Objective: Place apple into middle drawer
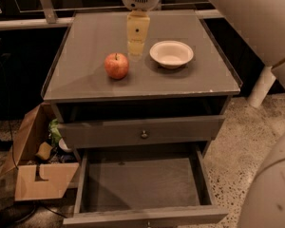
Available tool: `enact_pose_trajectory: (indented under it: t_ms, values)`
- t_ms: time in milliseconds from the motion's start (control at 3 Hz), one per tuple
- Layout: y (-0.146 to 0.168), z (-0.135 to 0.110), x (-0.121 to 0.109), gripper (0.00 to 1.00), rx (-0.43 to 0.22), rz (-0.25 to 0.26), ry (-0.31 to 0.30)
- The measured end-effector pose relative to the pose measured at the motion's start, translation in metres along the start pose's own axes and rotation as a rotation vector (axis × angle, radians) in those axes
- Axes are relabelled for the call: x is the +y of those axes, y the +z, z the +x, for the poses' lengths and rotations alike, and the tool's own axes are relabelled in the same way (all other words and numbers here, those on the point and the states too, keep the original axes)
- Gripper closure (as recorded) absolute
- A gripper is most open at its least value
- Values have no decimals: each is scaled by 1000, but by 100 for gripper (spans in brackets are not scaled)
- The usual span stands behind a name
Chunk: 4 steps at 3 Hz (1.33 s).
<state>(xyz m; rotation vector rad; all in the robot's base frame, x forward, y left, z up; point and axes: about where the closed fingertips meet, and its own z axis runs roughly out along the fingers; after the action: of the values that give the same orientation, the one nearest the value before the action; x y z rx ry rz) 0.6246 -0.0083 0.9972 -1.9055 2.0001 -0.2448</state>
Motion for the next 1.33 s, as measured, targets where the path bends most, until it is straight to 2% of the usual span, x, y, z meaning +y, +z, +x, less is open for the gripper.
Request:
enact_pose_trajectory:
  t_ms: [333,667,1000,1333]
  values:
    - [15,-11,-10,0,-5,39,20]
    - [32,-16,-19,0,-19,18,23]
    - [47,-18,-21,0,-94,-31,28]
    - [48,-21,-20,0,-106,-39,28]
